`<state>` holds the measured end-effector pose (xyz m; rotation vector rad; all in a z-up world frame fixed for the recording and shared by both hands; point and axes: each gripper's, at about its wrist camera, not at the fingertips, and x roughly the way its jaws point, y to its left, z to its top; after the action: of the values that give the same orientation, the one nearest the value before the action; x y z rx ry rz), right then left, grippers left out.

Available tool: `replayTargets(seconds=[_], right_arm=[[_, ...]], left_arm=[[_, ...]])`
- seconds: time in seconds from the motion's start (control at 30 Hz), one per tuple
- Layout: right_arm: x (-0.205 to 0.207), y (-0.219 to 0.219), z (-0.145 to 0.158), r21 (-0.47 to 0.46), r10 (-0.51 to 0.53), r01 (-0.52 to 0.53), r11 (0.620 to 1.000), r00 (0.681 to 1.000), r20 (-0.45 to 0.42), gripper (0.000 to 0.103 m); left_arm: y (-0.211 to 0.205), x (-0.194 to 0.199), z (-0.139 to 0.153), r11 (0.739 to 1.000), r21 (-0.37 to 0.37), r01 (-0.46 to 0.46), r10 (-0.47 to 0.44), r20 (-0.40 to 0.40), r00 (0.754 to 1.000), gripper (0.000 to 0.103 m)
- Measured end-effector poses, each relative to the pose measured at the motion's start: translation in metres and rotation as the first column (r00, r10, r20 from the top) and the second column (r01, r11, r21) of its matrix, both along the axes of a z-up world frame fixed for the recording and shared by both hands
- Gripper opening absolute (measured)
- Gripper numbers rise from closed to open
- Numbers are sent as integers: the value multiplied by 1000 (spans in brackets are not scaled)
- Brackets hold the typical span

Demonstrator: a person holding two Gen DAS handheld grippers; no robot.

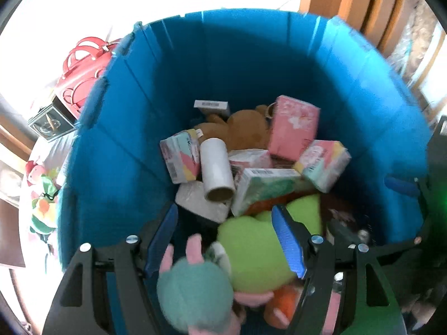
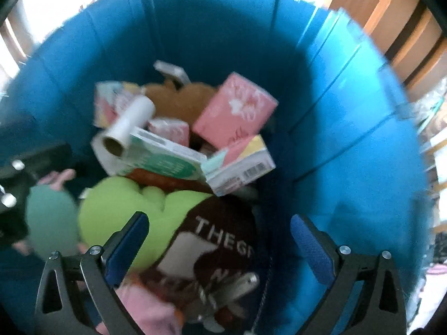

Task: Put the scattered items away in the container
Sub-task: 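Withdraw both tools from the box back over the bed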

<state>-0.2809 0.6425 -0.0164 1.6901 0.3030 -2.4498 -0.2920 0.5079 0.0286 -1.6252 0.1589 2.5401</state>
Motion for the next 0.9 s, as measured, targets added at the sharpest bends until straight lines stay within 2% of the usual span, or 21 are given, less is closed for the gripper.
replayTargets(seconds=[0.27,0.37,0.47,0.63,0.8,0.9], right_arm=[[66,-12,67,-34,22,-28,999,988,-154,103],[97,-20,93,-60,34,-49,997,973,-230,103],[124,-35,113,-95,56,-89,991,949,-311,103],[168,-75,130,-93,91,-144,985,899,-429,103],[195,-118,130,-69,113,-168,983,863,-493,103],[204,-151,130,-84,131,-200,976,852,-506,103]], left_arm=[[-30,80,63,995,91,37,-20,-183,983,69],[-50,113,83,989,143,39,-2,-250,968,69],[-69,143,97,989,147,32,17,-316,949,69],[-104,175,104,984,180,16,53,-370,927,69],[-159,196,102,979,197,-42,124,-428,895,69],[-201,201,97,976,205,-74,156,-423,893,69]])
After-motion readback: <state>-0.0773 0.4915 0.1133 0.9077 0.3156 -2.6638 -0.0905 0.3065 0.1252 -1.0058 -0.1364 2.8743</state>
